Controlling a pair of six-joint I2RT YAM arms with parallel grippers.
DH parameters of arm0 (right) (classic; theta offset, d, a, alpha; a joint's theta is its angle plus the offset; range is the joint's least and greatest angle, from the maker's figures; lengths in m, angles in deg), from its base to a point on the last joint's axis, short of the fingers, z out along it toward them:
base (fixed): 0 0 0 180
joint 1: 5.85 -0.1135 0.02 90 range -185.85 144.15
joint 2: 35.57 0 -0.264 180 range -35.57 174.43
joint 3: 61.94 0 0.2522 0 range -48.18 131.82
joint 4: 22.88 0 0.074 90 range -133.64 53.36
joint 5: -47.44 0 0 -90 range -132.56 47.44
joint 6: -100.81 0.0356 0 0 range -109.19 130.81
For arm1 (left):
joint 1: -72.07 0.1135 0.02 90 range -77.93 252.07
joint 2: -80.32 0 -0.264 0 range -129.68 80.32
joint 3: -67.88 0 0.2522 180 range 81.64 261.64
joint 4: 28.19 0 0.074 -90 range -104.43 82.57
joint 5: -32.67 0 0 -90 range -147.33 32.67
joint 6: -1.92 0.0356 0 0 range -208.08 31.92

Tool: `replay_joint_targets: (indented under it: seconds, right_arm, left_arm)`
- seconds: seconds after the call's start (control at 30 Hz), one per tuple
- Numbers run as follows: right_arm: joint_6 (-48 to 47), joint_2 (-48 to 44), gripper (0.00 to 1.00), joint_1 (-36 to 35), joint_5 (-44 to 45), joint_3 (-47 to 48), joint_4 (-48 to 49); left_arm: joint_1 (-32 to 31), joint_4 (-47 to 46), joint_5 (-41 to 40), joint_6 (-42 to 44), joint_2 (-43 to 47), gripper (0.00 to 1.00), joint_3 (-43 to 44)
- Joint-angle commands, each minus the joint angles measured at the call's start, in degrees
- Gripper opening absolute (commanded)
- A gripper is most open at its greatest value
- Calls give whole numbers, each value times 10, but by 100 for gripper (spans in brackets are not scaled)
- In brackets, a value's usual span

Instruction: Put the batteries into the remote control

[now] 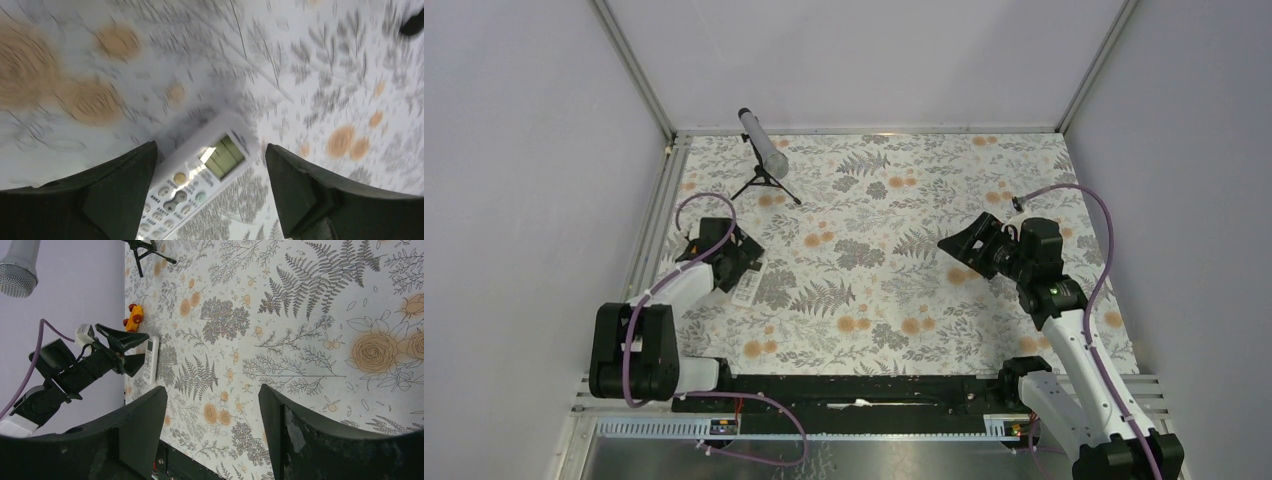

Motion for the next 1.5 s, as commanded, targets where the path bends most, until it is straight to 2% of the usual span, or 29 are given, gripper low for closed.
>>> replay_joint_targets:
  seconds: [0.0, 0.2, 0.53, 0.77, 0.93, 0.97, 1.07, 1.13, 1.23, 1.33, 1.4, 1.47]
  right_arm:
    - [7, -23, 75, 1, -9, -11, 15]
    - [4, -31, 75, 2, -3, -17, 13]
    - [-3, -21, 75, 2, -1, -29, 12]
    - [-27, 16, 73, 2, 39, -14, -38]
    - [-47, 57, 72, 2, 50, 2, -78]
    - [-50, 63, 72, 1, 48, 5, -82]
    - [-62, 74, 73, 2, 43, 13, -94]
    - [-67, 75, 73, 2, 36, 12, -94]
    - [-61, 72, 73, 0, -19, -4, -60]
    - [-5, 78, 71, -20, -91, -37, 27]
    - [47, 91, 71, -67, -113, -50, 112]
    - [89, 104, 72, -132, -100, -46, 186]
  left_arm:
    - [-78, 70, -51, -34, 46, 89, -8]
    - [-172, 121, -112, -50, 55, 90, -6]
    - [-180, 150, -153, -48, -1, 87, 20]
    - [-212, 191, -195, -41, -52, 73, 56]
    - [-214, 185, -188, -36, -55, 52, 60]
    - [-214, 182, -183, -35, -53, 45, 60]
    - [-214, 142, -145, -18, -25, 30, 42]
    - [-214, 101, -100, -1, 10, 26, 23]
    - [-214, 23, -4, 26, 69, 25, -9]
    - [-215, -37, 114, 40, 115, 25, -24]
    - [-217, -70, 191, 42, 138, 25, -25]
    - [-223, -90, 244, 39, 157, 25, -23]
